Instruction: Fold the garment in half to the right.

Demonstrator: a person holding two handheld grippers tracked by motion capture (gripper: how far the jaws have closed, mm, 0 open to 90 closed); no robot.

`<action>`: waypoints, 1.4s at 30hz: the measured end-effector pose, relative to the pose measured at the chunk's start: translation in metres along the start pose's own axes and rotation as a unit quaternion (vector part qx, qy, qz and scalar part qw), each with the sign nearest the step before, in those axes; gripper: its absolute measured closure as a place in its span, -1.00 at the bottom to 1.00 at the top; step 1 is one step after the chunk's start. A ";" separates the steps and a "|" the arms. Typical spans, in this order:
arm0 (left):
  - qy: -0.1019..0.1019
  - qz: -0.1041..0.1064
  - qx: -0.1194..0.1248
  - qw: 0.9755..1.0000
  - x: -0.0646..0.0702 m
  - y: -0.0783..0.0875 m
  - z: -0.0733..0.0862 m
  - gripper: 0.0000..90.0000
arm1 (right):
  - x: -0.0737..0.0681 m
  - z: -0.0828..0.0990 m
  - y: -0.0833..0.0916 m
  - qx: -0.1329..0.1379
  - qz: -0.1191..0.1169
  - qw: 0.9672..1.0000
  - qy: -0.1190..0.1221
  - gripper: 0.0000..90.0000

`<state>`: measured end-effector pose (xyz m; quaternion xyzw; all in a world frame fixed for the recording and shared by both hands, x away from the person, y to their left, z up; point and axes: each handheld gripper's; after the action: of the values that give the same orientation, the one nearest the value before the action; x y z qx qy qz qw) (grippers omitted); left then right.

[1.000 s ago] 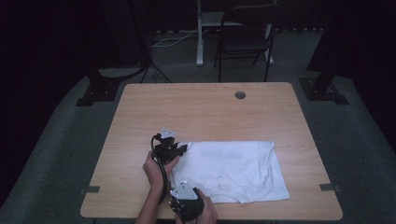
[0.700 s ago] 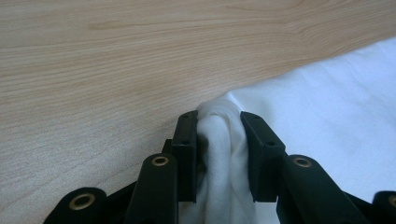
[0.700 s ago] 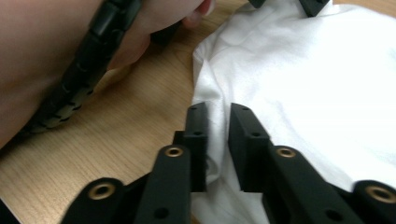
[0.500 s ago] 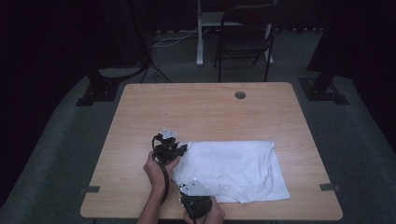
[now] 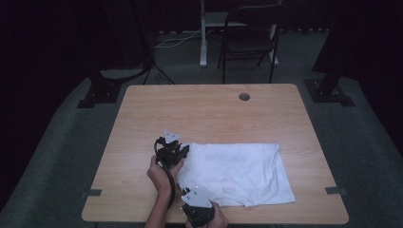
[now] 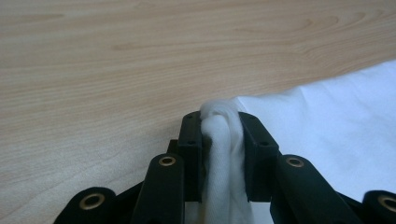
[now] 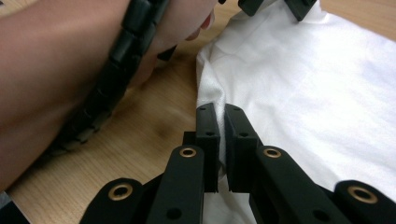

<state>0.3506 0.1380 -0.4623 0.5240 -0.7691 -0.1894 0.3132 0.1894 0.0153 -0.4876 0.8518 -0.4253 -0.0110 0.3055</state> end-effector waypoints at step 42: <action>0.009 0.016 0.080 0.997 0.009 0.040 -0.002 0.65 | -0.008 -0.009 0.028 0.095 0.057 0.994 -0.001 0.92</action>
<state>0.3225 0.1454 -0.4335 0.5370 -0.7871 -0.1174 0.2800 0.1666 0.0129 -0.4670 0.8515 -0.4723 0.0461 0.2231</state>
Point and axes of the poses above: each handheld gripper's, and its own axes: y roughly backward along the jaws, z roughly out of its underside, x roughly to its right, and after that the axes turned 14 degrees about y, right-handed
